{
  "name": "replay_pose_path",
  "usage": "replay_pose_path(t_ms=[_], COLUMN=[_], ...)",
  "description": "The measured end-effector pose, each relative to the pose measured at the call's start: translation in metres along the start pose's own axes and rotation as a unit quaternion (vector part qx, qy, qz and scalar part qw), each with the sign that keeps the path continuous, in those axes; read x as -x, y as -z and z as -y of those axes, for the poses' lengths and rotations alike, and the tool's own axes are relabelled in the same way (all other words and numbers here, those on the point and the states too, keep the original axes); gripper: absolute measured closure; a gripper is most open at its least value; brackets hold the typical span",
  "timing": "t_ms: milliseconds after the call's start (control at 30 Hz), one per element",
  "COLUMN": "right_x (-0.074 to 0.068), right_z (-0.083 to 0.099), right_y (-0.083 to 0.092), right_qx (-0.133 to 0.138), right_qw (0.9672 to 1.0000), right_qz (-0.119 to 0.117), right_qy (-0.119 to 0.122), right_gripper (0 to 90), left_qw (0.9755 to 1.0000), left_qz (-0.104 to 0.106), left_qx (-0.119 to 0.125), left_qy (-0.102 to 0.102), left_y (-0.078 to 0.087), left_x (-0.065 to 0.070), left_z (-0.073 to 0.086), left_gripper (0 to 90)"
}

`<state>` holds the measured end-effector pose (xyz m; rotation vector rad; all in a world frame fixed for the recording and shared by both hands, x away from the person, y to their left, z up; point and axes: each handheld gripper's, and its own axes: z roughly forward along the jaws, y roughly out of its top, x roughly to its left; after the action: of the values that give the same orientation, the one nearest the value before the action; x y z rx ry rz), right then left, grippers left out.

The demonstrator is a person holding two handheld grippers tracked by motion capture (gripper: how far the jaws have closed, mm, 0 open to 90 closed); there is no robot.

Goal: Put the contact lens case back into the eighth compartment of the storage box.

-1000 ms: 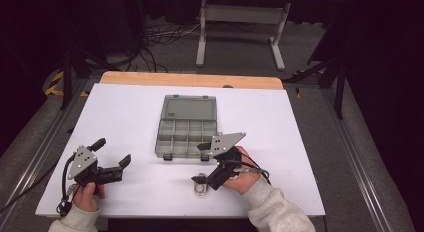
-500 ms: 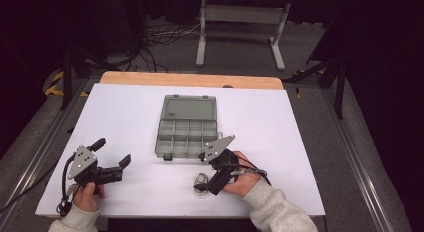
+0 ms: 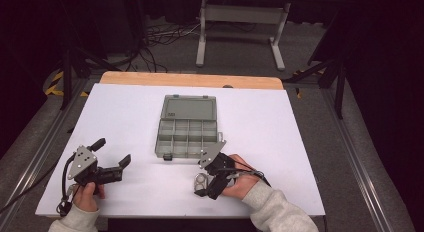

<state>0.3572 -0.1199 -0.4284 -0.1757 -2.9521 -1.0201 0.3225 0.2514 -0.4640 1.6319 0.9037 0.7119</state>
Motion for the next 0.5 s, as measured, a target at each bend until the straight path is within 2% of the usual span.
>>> replay_pose_path(t_ms=[67,167,300,500], right_x=[0.0,0.0,0.0,-0.002], right_z=[0.0,0.002,0.003,0.003], right_y=[-0.001,-0.006,-0.01,-0.013], right_qx=[-0.005,-0.028,-0.042,-0.058], right_qw=[1.0,0.9996,0.9991,0.9983], right_qz=[0.003,0.011,0.011,-0.001], right_qy=[0.002,0.001,0.002,0.001], right_gripper=[5.1,5.4,6.2,8.1], left_qw=[1.0,1.0,1.0,1.0], left_qz=[0.0,0.0,0.0,0.002], left_qx=[0.0,0.0,0.0,0.0], left_qy=[0.0,0.0,0.0,-0.001], left_y=[0.0,0.0,0.0,0.0], left_x=[0.0,0.0,0.0,0.0], left_z=[0.0,0.0,0.0,0.0], left_gripper=[0.2,0.2,0.2,0.2])
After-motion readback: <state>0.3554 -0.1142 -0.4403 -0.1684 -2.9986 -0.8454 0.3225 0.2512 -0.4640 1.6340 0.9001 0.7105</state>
